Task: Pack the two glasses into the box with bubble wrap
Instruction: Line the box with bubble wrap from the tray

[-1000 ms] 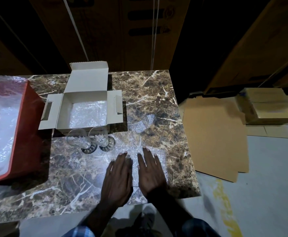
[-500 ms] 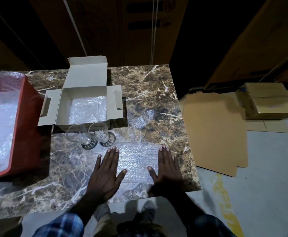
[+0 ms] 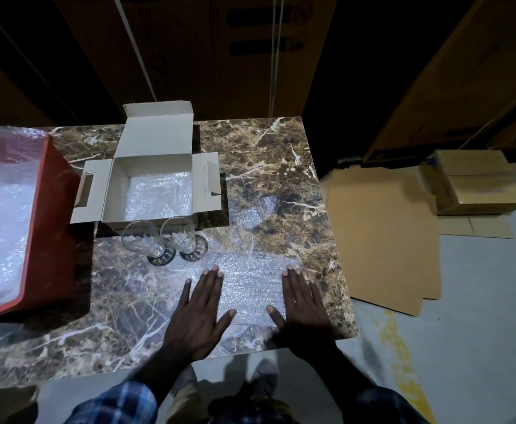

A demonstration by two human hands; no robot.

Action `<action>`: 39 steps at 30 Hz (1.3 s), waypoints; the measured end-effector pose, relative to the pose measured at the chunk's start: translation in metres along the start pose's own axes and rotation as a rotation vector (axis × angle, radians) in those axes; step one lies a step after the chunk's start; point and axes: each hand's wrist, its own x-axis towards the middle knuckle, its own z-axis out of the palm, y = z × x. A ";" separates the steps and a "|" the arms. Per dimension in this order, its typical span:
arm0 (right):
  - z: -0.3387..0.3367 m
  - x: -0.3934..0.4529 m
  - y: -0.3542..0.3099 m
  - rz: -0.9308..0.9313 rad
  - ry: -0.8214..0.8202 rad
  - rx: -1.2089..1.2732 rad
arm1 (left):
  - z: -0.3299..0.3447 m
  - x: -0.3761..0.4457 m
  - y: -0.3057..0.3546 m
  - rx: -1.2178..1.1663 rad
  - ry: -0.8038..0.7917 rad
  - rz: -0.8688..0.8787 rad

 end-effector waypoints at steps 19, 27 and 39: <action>-0.041 0.016 -0.020 -0.286 0.172 0.305 | -0.020 0.011 0.014 -0.040 0.165 0.293; -0.086 0.051 -0.021 -0.286 0.058 0.313 | -0.114 0.018 -0.006 -0.166 0.180 0.165; -0.198 0.233 -0.109 -0.309 0.312 0.337 | -0.283 0.085 -0.115 -0.231 0.632 0.100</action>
